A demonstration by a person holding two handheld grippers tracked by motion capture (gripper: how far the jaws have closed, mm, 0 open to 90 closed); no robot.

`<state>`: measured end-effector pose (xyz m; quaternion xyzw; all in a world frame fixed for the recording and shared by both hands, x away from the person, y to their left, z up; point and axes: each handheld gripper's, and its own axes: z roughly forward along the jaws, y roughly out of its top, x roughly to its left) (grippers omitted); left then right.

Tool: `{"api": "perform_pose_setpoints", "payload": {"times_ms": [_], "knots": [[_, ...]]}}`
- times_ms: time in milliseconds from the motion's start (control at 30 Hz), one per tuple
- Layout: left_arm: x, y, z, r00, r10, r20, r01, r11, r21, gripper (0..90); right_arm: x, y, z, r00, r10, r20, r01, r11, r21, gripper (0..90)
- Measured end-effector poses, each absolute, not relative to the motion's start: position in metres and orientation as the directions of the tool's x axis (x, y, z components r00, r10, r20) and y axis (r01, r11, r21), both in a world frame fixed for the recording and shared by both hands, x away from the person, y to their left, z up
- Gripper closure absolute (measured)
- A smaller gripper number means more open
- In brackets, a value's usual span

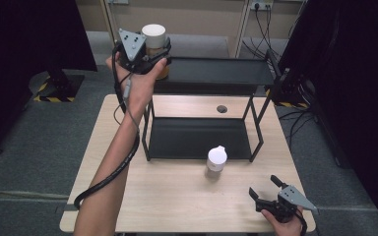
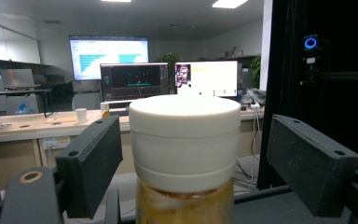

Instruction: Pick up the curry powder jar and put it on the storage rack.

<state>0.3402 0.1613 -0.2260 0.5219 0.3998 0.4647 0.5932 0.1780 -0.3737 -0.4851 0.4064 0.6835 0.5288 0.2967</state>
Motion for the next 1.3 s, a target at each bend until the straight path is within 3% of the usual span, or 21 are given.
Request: {"api": "perform_pose_setpoints", "payload": {"times_ms": [1300], "knots": [[0.280, 0.171, -0.283, 0.319, 0.947, 0.047, -0.143, -0.001, 0.990, 16.3, 0.178, -0.373, -0.484, -0.499, 0.867, 0.014, 0.241, 0.123, 0.963, 2.4]]}}
